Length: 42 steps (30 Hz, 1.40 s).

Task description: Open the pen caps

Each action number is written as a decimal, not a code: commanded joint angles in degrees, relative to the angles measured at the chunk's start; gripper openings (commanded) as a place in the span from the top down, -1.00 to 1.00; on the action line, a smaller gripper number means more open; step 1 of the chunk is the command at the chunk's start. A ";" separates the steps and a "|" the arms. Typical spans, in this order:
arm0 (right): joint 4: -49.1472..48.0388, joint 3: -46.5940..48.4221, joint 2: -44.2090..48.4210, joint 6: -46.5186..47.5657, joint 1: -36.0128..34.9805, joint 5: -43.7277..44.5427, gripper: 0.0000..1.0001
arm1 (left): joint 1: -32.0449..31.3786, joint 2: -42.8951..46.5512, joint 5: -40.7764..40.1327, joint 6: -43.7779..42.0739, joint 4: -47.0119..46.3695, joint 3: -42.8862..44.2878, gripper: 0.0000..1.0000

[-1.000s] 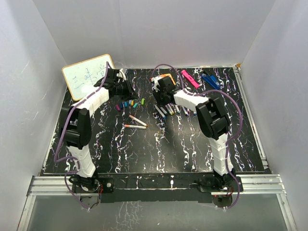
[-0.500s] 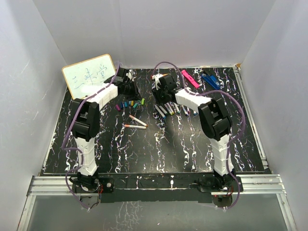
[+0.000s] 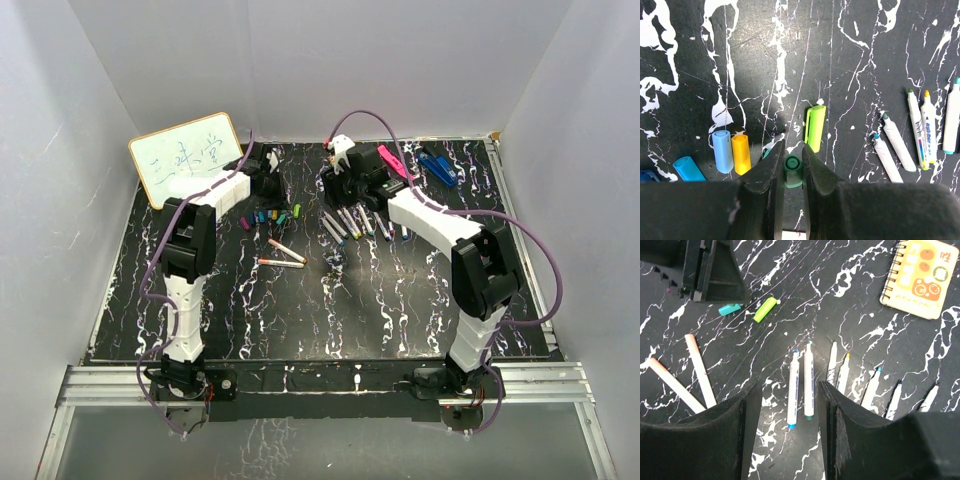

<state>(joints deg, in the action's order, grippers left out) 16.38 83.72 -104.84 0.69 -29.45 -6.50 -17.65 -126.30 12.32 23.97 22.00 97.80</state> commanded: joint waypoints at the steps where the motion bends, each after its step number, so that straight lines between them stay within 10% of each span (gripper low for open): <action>1: -1.98 -2.68 3.99 -1.27 -0.76 -0.84 0.08 | -0.23 -0.78 -1.16 -1.37 1.98 3.12 1.00; 42: -1.99 -4.54 1.12 -0.70 -12.69 4.59 0.03 | 0.25 -0.34 0.49 0.56 1.73 3.22 0.06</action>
<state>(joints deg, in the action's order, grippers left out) 16.47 77.93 -106.24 -0.08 -41.91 -2.96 -17.65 -129.14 12.86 24.03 22.65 100.07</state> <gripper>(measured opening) 0.480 0.468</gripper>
